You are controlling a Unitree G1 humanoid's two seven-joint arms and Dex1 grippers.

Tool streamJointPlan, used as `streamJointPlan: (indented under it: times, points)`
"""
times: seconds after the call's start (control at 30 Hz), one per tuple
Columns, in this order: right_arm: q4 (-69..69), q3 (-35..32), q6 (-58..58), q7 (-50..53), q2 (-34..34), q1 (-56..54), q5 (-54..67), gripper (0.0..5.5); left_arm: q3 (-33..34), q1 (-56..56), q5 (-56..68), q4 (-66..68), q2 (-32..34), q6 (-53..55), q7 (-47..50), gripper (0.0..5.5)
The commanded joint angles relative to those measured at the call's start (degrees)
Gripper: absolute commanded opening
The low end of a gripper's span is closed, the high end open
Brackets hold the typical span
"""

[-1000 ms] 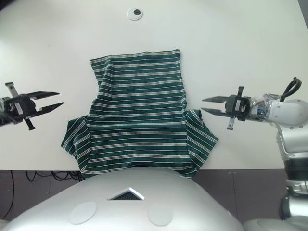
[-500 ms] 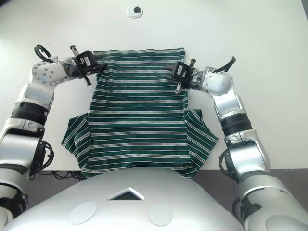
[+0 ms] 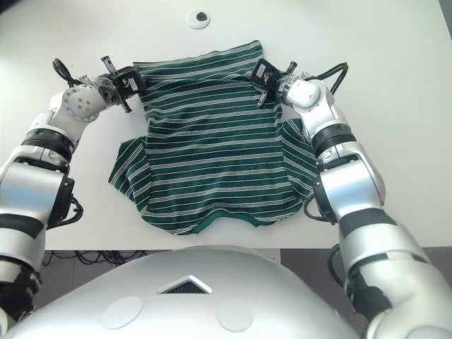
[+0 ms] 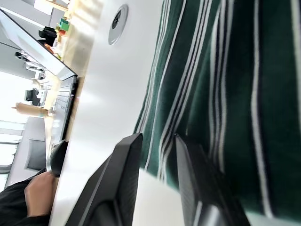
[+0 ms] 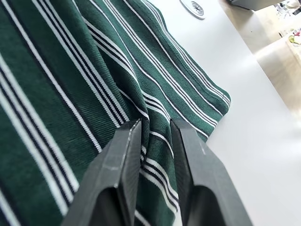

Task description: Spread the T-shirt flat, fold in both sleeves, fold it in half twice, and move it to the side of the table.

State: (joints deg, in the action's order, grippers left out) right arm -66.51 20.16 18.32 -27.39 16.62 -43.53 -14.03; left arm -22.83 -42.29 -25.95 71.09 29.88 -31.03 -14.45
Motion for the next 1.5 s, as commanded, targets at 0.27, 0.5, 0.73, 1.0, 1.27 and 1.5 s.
streamJointPlan:
  times: [0.27,0.5,0.73,1.0,1.27,1.5]
  points:
    - [18.76,-6.32,7.01,-7.65,5.66,12.24,5.31,1.07,17.45,16.15,21.56,-26.41,15.07,-7.31,-1.42,1.22]
    - [53.85,-15.62,-0.76,-8.37,12.55,31.02,12.22,1.07,31.34,81.43,66.80,-78.27,19.85,19.13,-23.73,1.22]
    - [63.01,-16.15,-7.56,-9.44,12.54,34.87,12.63,1.07,33.28,93.26,73.39,-82.76,16.53,34.21,-28.54,1.98]
    - [65.55,-15.96,-10.55,-9.75,12.38,36.65,12.63,1.07,35.09,88.30,76.98,-84.96,10.94,49.68,-23.21,2.12]
    - [64.74,-15.80,-10.44,-10.15,12.57,36.88,12.11,1.07,36.24,82.22,77.78,-82.91,4.76,57.62,-19.73,1.51]
    - [65.13,-16.29,-10.55,-10.03,12.61,36.99,12.57,1.07,37.41,81.72,76.12,-82.90,4.13,59.16,-22.06,0.40]
